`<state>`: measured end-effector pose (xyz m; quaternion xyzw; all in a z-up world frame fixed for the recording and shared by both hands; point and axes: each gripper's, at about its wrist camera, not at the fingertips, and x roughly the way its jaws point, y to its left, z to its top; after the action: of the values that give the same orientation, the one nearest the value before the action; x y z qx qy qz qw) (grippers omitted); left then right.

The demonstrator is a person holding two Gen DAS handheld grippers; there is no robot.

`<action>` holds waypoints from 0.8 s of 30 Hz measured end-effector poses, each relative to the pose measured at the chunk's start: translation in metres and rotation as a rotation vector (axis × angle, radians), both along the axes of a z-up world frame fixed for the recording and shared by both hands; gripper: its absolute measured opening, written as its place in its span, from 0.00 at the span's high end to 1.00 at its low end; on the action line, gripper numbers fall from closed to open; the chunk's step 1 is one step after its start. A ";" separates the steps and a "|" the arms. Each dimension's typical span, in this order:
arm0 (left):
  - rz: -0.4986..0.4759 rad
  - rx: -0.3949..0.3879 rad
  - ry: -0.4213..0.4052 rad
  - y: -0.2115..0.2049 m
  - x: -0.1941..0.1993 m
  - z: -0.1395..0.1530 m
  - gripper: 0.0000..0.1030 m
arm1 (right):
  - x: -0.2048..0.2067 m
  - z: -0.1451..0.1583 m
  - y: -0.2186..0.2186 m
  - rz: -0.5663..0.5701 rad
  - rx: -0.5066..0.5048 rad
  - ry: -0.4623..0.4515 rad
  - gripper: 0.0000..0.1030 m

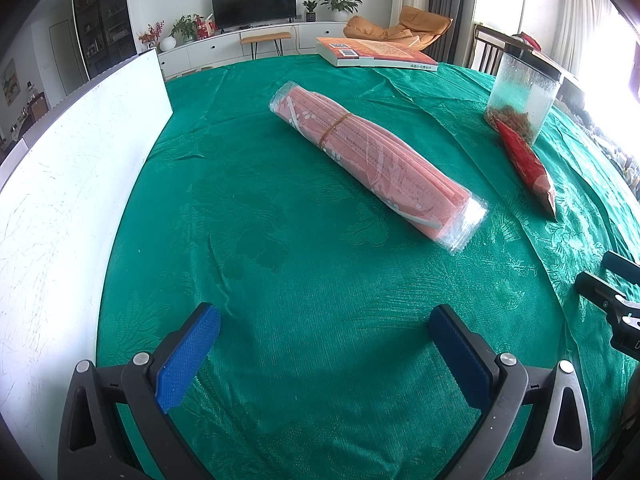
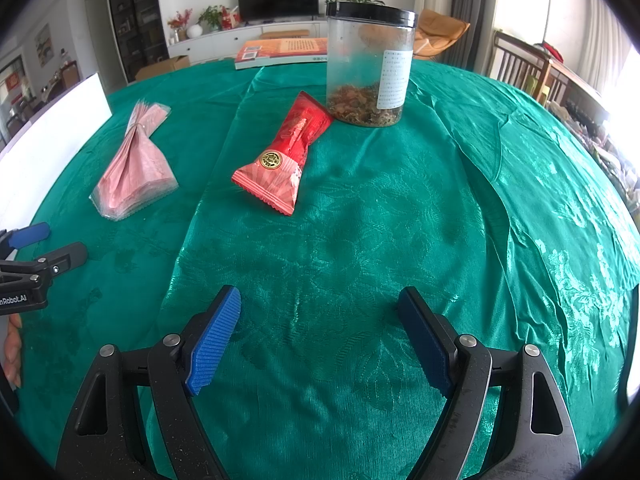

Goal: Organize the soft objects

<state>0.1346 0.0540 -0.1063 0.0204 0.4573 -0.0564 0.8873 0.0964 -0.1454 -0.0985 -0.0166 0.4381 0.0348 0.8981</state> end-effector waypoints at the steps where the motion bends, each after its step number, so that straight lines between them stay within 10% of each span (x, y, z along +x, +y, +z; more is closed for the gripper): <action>1: 0.000 0.000 0.000 0.000 0.000 0.000 0.00 | 0.000 0.000 0.000 0.000 0.000 0.000 0.19; 16: 0.000 -0.003 0.021 0.001 0.003 0.001 0.00 | 0.000 0.000 0.000 0.000 0.001 0.000 0.19; 24: 0.078 -0.358 0.055 0.027 0.039 0.033 0.00 | 0.000 0.000 0.000 0.000 0.001 0.001 0.19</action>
<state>0.1733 0.0807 -0.0733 -0.1571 0.4645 -0.1031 0.8654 0.0961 -0.1457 -0.0986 -0.0164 0.4385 0.0350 0.8979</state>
